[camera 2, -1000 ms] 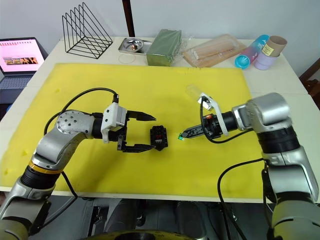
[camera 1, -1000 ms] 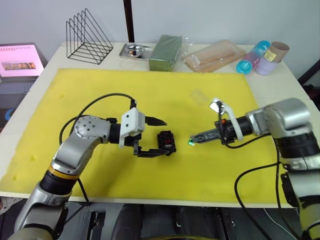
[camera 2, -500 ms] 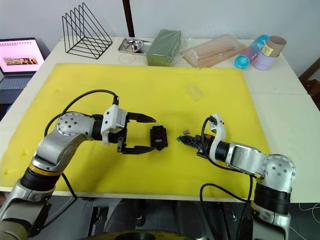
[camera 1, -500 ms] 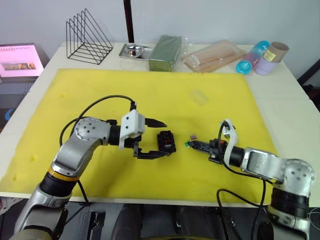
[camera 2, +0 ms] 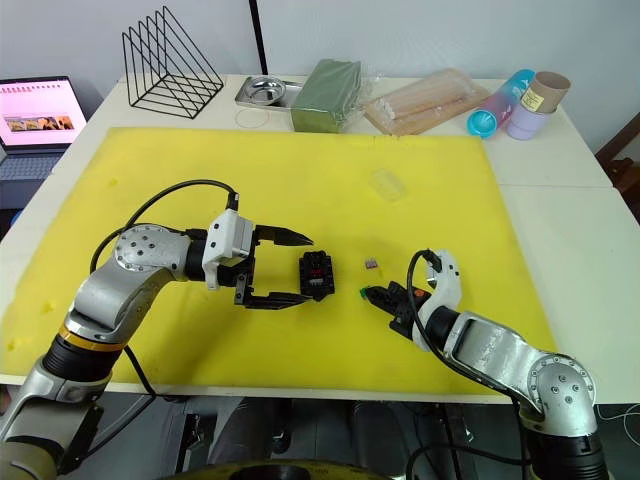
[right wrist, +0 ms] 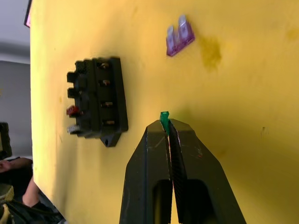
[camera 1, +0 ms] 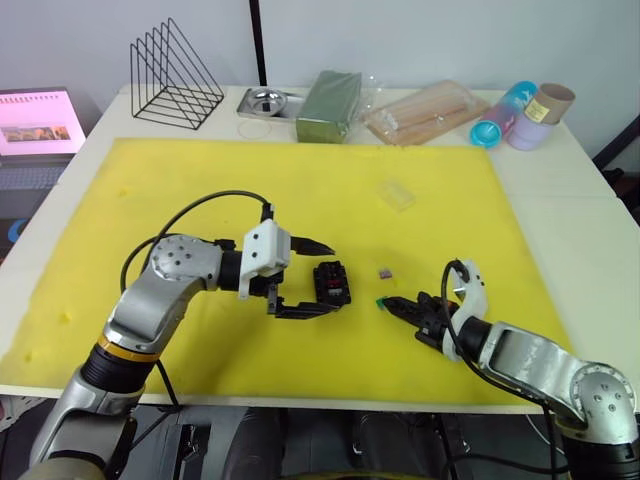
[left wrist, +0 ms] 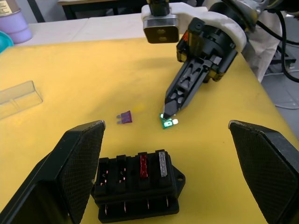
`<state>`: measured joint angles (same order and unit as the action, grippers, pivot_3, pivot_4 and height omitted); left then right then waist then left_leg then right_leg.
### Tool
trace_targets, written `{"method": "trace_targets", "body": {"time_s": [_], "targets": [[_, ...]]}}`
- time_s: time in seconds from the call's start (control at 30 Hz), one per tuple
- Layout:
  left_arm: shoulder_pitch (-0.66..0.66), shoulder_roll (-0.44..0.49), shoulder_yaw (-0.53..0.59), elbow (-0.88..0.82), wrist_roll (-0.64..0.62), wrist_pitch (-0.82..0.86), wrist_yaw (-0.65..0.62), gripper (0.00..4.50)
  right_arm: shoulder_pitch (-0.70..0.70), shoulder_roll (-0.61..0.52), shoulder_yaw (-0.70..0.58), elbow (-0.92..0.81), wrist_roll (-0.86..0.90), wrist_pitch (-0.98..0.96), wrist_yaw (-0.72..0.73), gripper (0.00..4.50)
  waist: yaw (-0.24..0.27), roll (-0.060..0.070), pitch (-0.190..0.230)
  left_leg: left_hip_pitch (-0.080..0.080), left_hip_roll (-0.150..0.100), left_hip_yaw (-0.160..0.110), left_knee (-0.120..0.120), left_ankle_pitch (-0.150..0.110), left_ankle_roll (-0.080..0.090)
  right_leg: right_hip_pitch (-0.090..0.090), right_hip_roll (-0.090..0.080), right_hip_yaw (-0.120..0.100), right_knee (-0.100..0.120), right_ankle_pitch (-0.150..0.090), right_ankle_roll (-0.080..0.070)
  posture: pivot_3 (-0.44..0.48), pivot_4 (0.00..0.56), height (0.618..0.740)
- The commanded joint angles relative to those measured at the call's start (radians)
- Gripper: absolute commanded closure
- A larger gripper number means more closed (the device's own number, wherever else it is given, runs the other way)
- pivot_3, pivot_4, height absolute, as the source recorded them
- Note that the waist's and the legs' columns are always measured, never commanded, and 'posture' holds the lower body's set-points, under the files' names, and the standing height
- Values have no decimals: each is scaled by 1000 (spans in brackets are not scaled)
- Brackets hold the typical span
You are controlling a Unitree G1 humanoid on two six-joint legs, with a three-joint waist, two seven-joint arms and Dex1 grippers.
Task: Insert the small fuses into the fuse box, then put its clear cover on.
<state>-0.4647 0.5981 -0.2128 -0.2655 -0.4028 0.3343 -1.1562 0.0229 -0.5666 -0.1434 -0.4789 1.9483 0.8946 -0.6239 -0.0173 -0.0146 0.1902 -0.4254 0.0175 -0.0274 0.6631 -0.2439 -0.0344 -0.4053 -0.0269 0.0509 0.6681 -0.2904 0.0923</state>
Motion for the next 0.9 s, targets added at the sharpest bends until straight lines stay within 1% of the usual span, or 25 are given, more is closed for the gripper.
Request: {"method": "trace_targets", "body": {"time_s": [0.03, 0.1, 0.13, 0.2, 0.23, 0.33, 0.4, 0.47, 0.53, 0.63, 0.8, 0.9], "targets": [[-6, 1, 14, -17, -5, -12, 0, 0, 1, -20, 13, -36, 24, -36, -1, 4493, 0, 0, 0, 0, 0, 0, 0, 0, 0, 0, 0, 0, 0, 0, 0, 0, 150, 740], [-6, 2, 14, -17, -4, -13, 0, 0, 2, -32, 17, -36, 24, -48, -2, 4493, 1, 0, 0, 0, 0, 0, 0, 0, 0, 0, 0, 0, 0, 0, 0, 0, 150, 740], [-7, 1, 14, -15, -4, -13, 0, 0, 1, -47, 16, -35, 24, -44, 10, 4261, 1, 0, 0, 0, 0, 0, 0, 0, 0, 0, 0, 0, 0, 0, 0, 0, 150, 740], [-10, 1, 14, -13, -3, -14, -1, 0, 1, -127, 13, -52, 24, 1, 80, 3730, 3, 0, 0, 0, 0, 0, 0, 0, 0, 0, 0, 0, 0, 0, 0, 0, 150, 740], [-10, 0, 14, -12, -3, -14, -1, 0, 3, -161, 14, -61, 24, 17, 114, 3415, 4, 0, 0, 0, 0, 0, 0, 0, 0, 0, 0, 0, 0, 0, 0, 0, 150, 740], [-16, -1, 12, -5, 0, -18, -3, 0, -8, -278, -9, -56, 24, 74, 285, 2350, 4, 0, 0, 0, 0, 0, 0, 0, 0, 1, 0, 0, -1, 0, 0, 0, 150, 740], [-20, -1, 11, 0, 1, -20, -6, 0, -59, -365, -22, -18, 24, 129, 408, 1601, 4, 0, 0, 0, 0, 0, 0, 0, 0, 1, 0, 0, -1, 0, 0, 0, 150, 740], [-23, -2, 11, 5, 1, -22, -7, 0, -104, -423, -15, 14, 24, 156, 481, 916, 3, 0, 0, 0, 0, 0, 0, 0, 0, 1, 0, 0, -1, 0, 0, 0, 150, 740], [-24, -2, 10, 6, 2, -22, -8, 0, -177, -479, 6, 58, 24, 193, 542, 916, 3, 0, 0, 0, 0, 0, 0, 0, 0, 1, 0, 0, -2, 0, 0, 0, 150, 740], [-30, -1, 9, 10, 1, -24, -11, 0, -325, -532, 65, 138, -61, 310, 717, 916, 3, 0, 0, 0, 0, 1, 0, 0, 0, 1, 0, 0, -2, 0, 0, 0, 150, 740], [-39, 6, 13, 15, -1, -23, -17, 0, -439, -549, 141, 192, -246, 431, 959, 916, 9, 0, 0, -1, 0, 1, 0, 0, 0, 1, 0, -1, -2, 0, 0, 0, 150, 740], [-41, 9, 16, 16, -2, -22, -22, 0, -507, -552, 196, 220, -393, 473, 1116, 916, 6, 0, 0, 0, 0, 1, 0, 0, 0, 0, -1, 0, -2, 0, 0, 0, 150, 740]]}}
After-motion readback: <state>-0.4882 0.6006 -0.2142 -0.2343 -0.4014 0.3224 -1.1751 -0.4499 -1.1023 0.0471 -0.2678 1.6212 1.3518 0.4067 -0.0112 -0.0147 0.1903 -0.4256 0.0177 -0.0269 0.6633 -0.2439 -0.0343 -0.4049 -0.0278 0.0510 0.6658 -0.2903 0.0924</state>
